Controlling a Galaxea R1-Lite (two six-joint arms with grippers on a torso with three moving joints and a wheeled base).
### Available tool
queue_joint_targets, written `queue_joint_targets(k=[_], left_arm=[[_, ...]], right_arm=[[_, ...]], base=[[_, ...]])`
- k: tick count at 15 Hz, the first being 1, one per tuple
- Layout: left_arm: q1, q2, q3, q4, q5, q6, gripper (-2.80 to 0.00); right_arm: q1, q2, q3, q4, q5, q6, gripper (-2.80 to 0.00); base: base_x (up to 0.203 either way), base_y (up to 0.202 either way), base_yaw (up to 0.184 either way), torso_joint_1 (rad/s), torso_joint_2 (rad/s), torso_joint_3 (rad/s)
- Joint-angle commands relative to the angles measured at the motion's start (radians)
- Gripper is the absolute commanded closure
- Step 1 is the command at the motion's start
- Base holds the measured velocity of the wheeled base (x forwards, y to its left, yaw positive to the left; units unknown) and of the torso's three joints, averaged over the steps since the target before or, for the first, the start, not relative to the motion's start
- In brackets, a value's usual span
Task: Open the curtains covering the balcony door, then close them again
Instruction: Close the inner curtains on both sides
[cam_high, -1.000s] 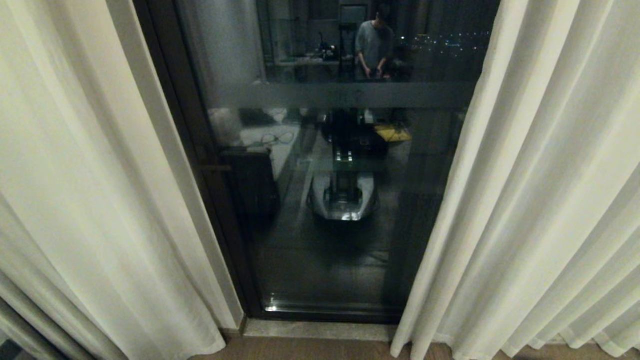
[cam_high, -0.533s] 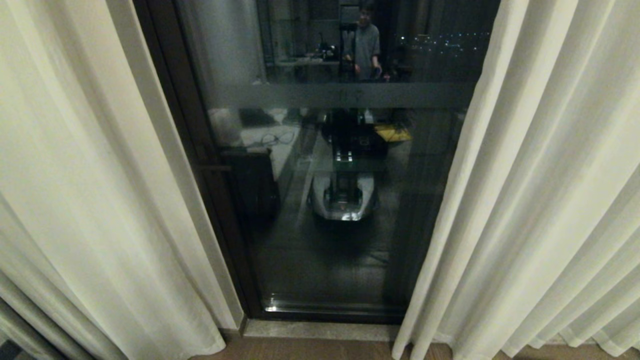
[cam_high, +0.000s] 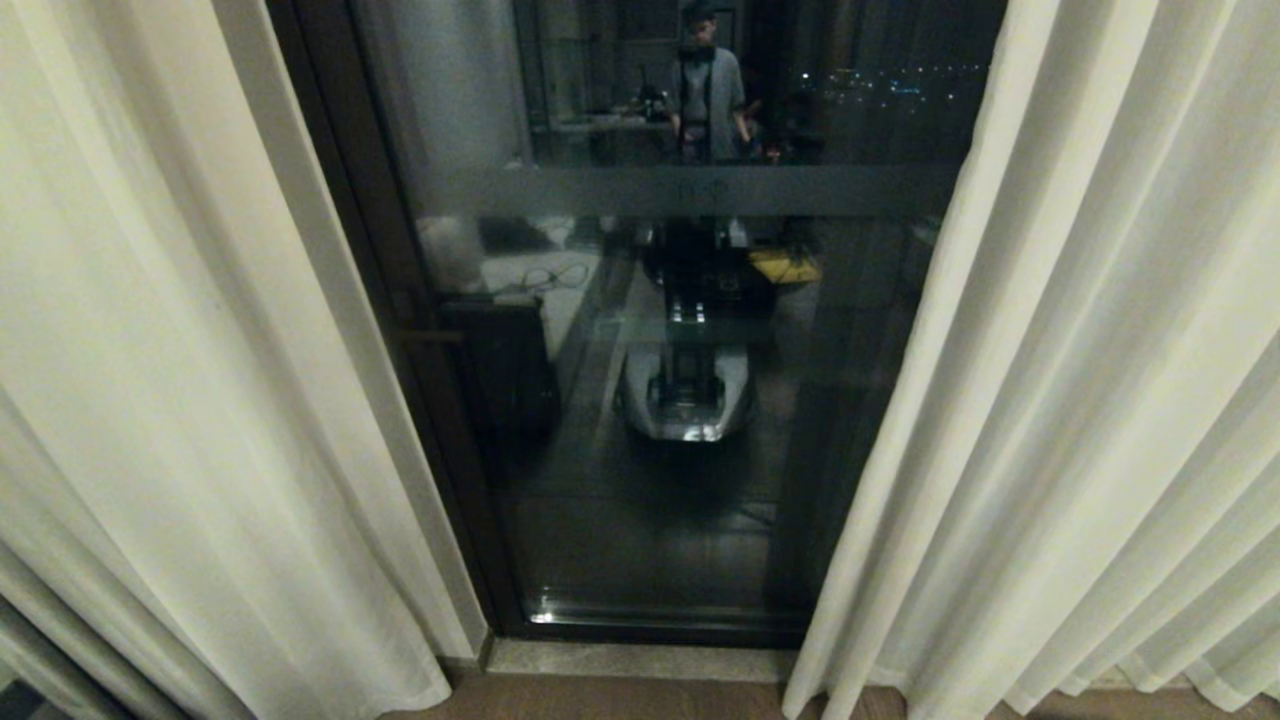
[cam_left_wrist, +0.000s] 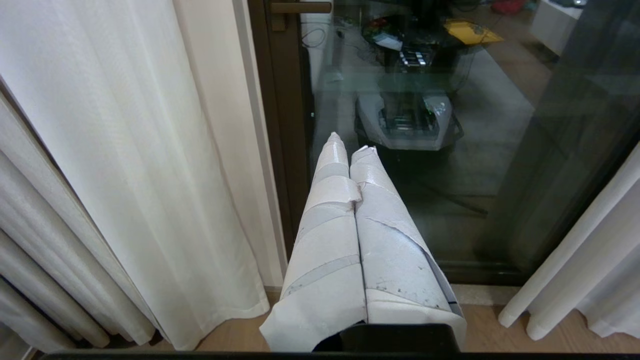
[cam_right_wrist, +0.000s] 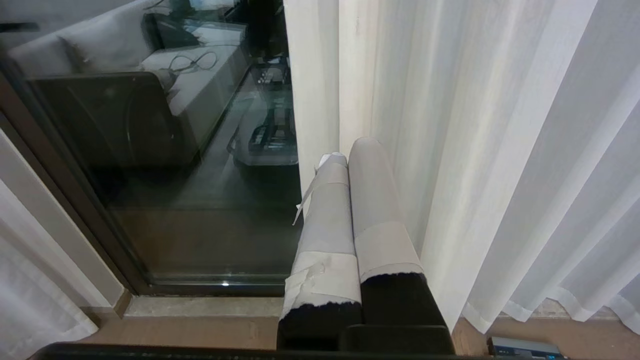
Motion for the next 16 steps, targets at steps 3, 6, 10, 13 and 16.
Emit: queue_joint_targets(k=[3, 6, 10, 13, 16], left_arm=[[0.000, 0.000, 0.000, 0.000, 0.002, 0.000, 0.00], [0.000, 0.000, 0.000, 0.000, 0.001, 0.000, 0.00], [0.000, 0.000, 0.000, 0.000, -0.001, 0.000, 0.00], [0.000, 0.000, 0.000, 0.000, 0.002, 0.000, 0.00], [0.000, 0.000, -0.001, -0.002, 0.000, -0.001, 0.00]], right_arm=[[0.000, 0.000, 0.000, -0.001, 0.000, 0.000, 0.00], [0.000, 0.000, 0.000, -0.001, 0.000, 0.000, 0.00], [0.000, 0.000, 0.000, -0.001, 0.000, 0.000, 0.00], [0.000, 0.000, 0.000, -0.001, 0.000, 0.000, 0.00], [0.000, 0.000, 0.000, -0.001, 0.000, 0.000, 0.00]], base=[[0.000, 0.000, 0.000, 0.000, 0.00, 0.000], [0.000, 0.000, 0.000, 0.000, 0.00, 0.000], [0.000, 0.000, 0.000, 0.000, 0.00, 0.000], [0.000, 0.000, 0.000, 0.000, 0.00, 0.000], [0.000, 0.000, 0.000, 0.000, 0.00, 0.000]])
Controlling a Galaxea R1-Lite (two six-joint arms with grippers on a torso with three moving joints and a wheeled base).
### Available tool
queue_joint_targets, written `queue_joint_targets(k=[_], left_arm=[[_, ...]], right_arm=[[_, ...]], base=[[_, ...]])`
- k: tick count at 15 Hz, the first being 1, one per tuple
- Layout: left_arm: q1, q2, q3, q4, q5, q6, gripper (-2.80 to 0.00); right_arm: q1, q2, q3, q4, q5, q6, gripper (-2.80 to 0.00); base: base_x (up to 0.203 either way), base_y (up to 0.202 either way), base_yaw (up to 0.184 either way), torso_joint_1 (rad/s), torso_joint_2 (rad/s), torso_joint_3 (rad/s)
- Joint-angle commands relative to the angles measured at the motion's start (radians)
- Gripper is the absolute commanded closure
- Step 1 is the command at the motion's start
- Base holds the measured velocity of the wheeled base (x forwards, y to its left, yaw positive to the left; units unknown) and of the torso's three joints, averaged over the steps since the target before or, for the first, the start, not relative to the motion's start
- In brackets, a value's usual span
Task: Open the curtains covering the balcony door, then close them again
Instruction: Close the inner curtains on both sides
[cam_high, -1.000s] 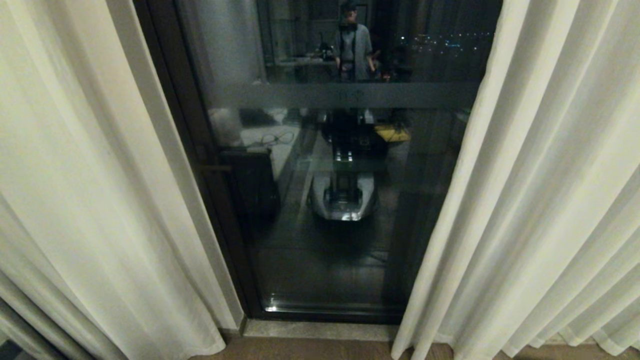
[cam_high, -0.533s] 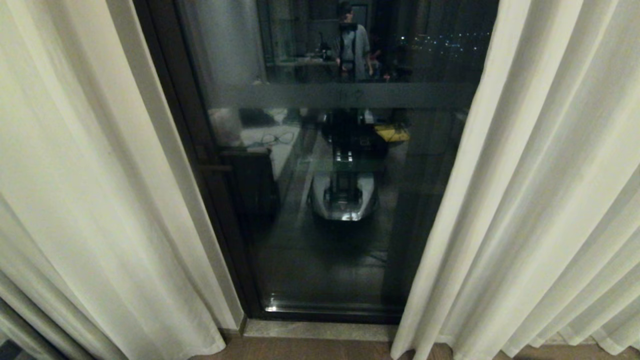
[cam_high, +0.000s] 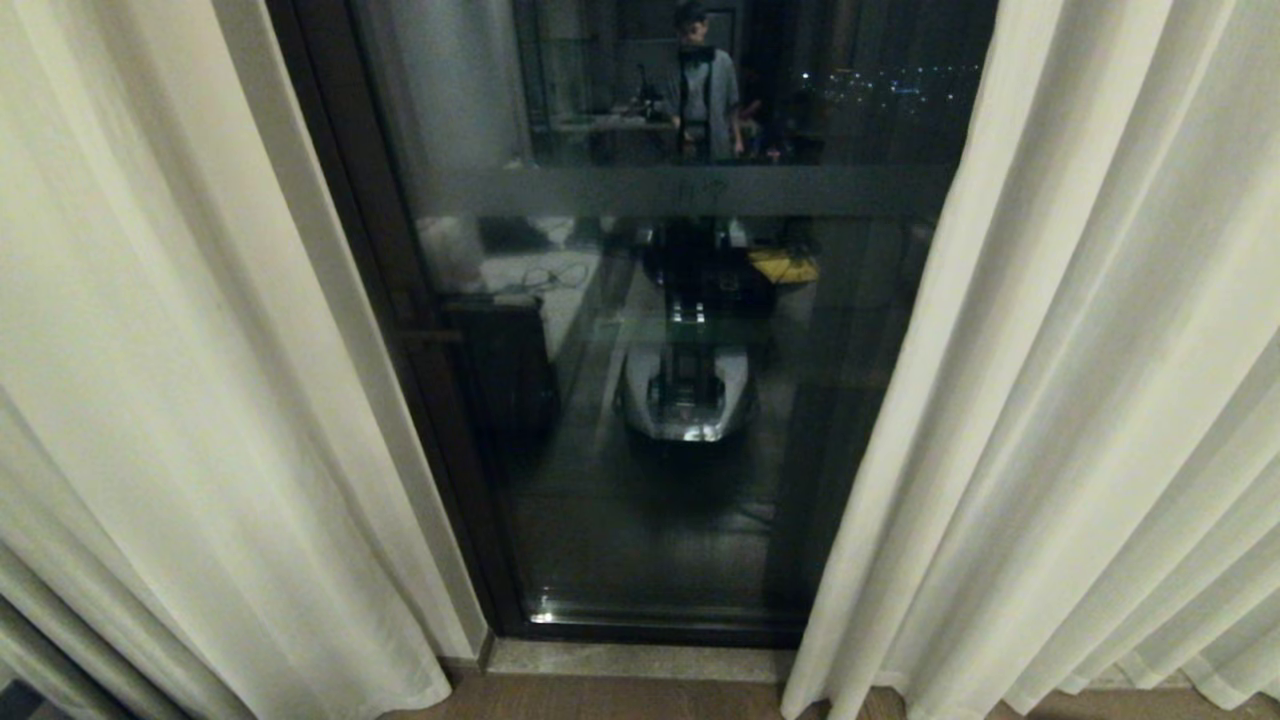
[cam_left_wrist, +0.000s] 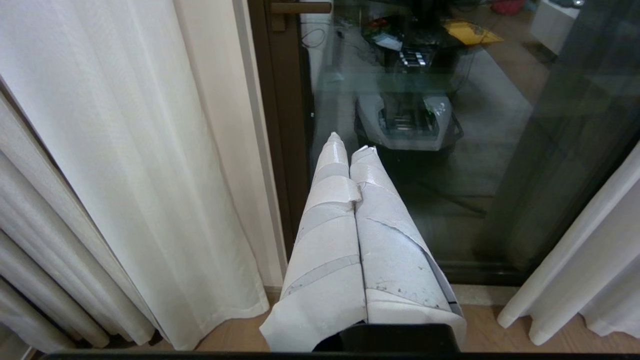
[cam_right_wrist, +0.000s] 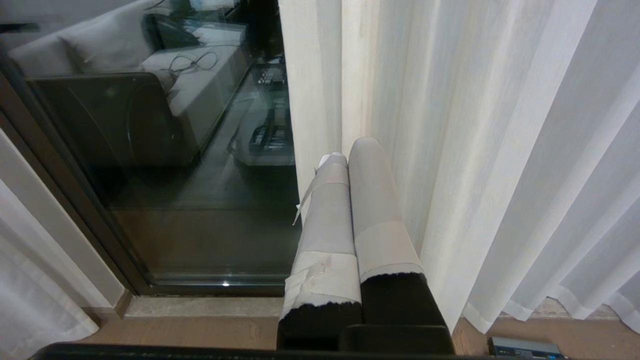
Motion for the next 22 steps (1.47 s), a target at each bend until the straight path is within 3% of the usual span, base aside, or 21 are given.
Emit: queue_joint_targets(k=[1, 6, 18, 22], left_arm=[[0.000, 0.000, -0.001, -0.001, 0.000, 0.001, 0.00], [0.000, 0.000, 0.000, -0.001, 0.000, 0.000, 0.00], [0.000, 0.000, 0.000, 0.000, 0.000, 0.001, 0.00], [0.000, 0.000, 0.000, 0.000, 0.002, 0.001, 0.00]], right_arm=[[0.000, 0.001, 0.000, -0.001, 0.000, 0.000, 0.00], [0.000, 0.001, 0.000, -0.001, 0.000, 0.000, 0.00], [0.000, 0.001, 0.000, -0.001, 0.000, 0.000, 0.00], [0.000, 0.001, 0.000, -0.001, 0.000, 0.001, 0.00]], base=[[0.000, 0.000, 0.000, 0.000, 0.00, 0.000], [0.001, 0.030, -0.005, 0.000, 0.00, 0.001], [0.000, 0.183, -0.003, 0.002, 0.00, 0.003], [0.000, 0.052, -0.002, 0.001, 0.00, 0.003]])
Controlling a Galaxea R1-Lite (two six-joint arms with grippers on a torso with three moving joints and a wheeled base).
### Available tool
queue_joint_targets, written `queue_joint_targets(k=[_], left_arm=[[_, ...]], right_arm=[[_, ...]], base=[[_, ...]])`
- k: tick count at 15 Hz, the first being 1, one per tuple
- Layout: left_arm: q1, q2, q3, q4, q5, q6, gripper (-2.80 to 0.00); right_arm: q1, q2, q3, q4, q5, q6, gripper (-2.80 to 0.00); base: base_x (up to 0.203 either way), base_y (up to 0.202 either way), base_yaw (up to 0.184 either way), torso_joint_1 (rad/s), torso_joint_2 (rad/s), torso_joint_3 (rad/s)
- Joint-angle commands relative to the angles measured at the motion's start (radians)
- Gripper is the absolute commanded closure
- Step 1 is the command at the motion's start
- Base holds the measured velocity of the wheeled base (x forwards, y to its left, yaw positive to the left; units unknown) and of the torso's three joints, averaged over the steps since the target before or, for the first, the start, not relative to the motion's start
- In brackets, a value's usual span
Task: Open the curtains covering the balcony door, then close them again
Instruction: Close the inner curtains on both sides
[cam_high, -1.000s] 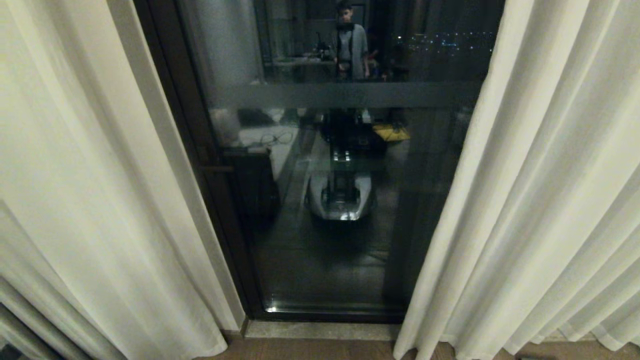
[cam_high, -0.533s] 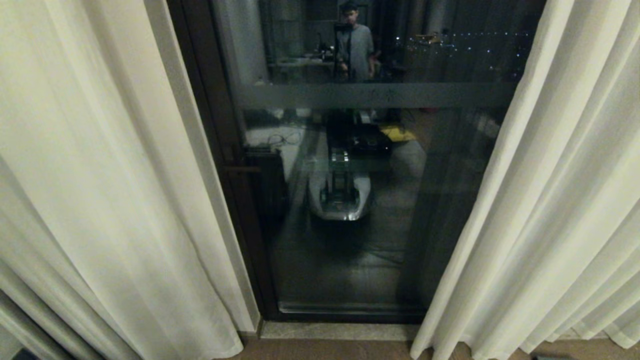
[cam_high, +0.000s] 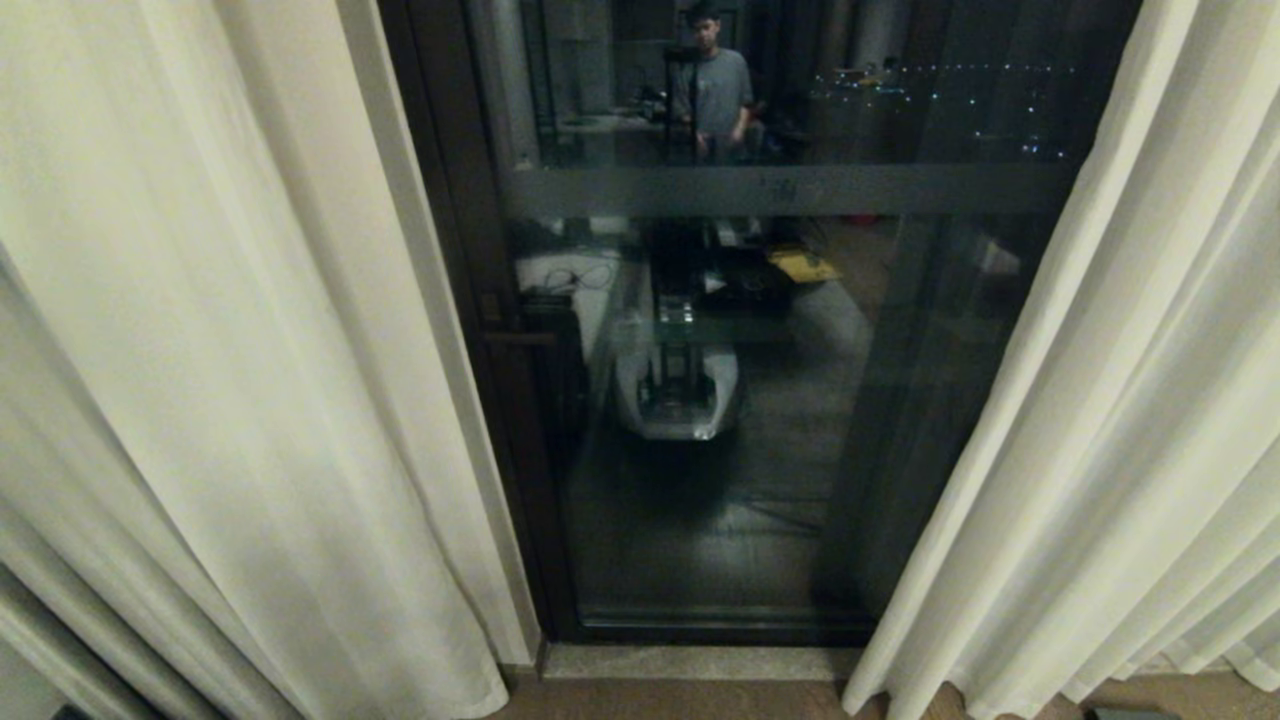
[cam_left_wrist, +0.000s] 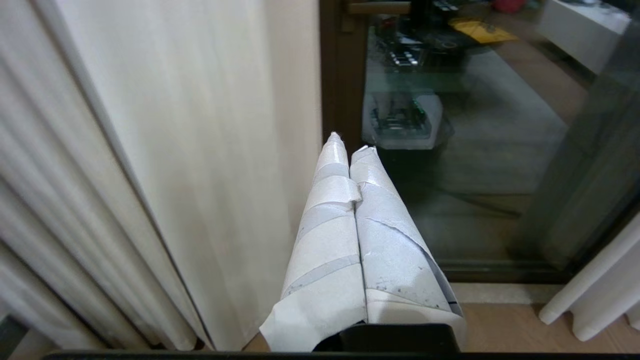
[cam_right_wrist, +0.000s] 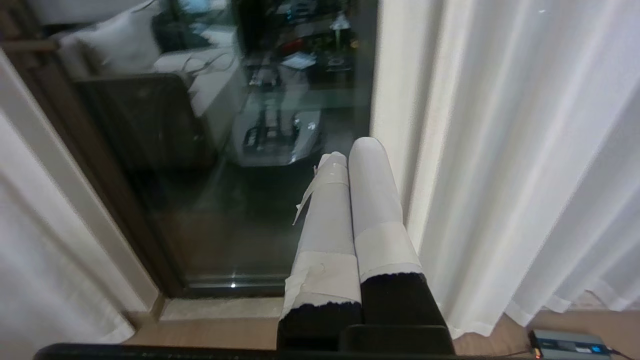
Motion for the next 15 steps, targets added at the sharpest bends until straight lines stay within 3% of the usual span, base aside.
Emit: queue_joint_targets(k=[1, 12, 15], left_arm=[[0.000, 0.000, 0.000, -0.001, 0.001, 0.000, 0.00], [0.000, 0.000, -0.003, -0.006, 0.001, 0.010, 0.00], [0.000, 0.023, -0.102, 0.012, 0.003, 0.000, 0.00]], right_arm=[[0.000, 0.001, 0.000, 0.001, 0.000, 0.001, 0.00], [0.000, 0.001, 0.000, 0.001, 0.000, 0.000, 0.00], [0.000, 0.001, 0.000, 0.001, 0.000, 0.000, 0.00]], base=[[0.000, 0.000, 0.000, 0.000, 0.00, 0.000], [0.000, 0.000, 0.000, 0.000, 0.00, 0.000], [0.000, 0.000, 0.000, 0.000, 0.00, 0.000]])
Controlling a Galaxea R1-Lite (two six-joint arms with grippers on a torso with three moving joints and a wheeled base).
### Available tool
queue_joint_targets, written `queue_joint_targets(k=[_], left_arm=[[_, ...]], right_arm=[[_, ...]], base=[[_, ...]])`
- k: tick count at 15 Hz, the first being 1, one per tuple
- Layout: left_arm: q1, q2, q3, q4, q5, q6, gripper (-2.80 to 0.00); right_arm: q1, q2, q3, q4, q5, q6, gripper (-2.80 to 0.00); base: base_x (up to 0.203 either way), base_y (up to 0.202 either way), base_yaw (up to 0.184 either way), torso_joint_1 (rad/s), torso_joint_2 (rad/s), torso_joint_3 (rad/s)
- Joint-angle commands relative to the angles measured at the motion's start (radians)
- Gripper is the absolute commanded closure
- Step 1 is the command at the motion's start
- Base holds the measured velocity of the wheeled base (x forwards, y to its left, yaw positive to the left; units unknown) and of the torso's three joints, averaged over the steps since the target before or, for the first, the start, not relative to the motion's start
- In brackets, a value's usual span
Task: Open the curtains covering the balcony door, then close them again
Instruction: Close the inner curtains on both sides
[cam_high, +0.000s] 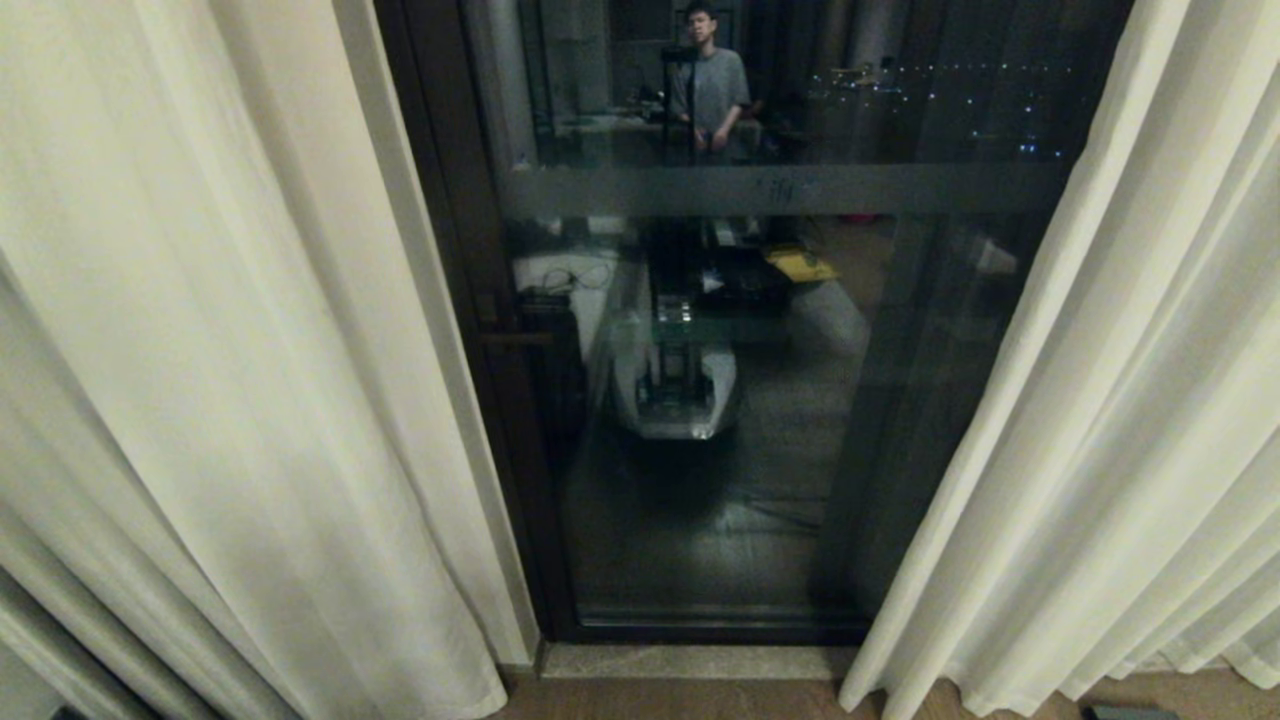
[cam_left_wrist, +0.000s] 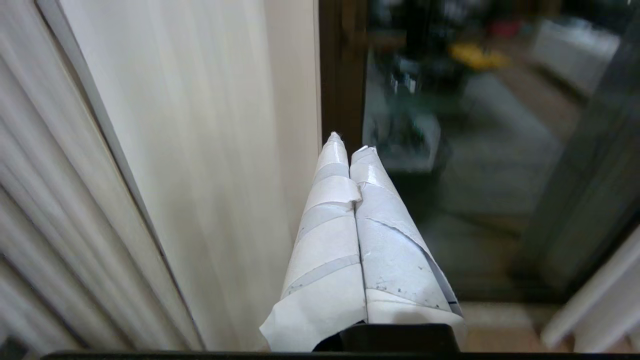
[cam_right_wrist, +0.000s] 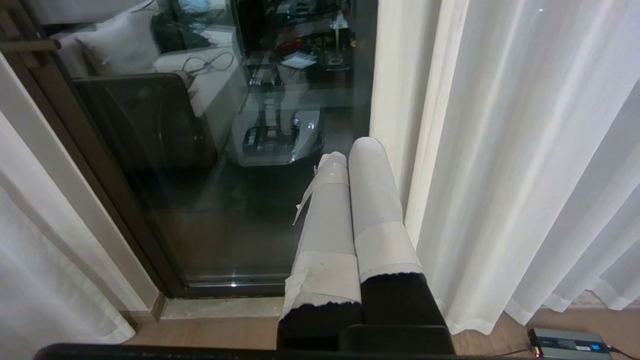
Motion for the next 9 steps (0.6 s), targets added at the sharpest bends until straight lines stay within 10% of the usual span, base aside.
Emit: queue_joint_targets(k=[1, 9], left_arm=[[0.001, 0.056, -0.066, 0.003, 0.002, -0.001, 0.00], [0.010, 0.708, -0.563, -0.118, 0.036, 0.001, 0.00]], right_arm=[[0.001, 0.001, 0.000, -0.001, 0.000, 0.001, 0.00], [0.001, 0.001, 0.000, -0.001, 0.000, 0.001, 0.00]], base=[[0.000, 0.000, 0.000, 0.000, 0.00, 0.000], [0.000, 0.000, 0.000, 0.000, 0.00, 0.000]])
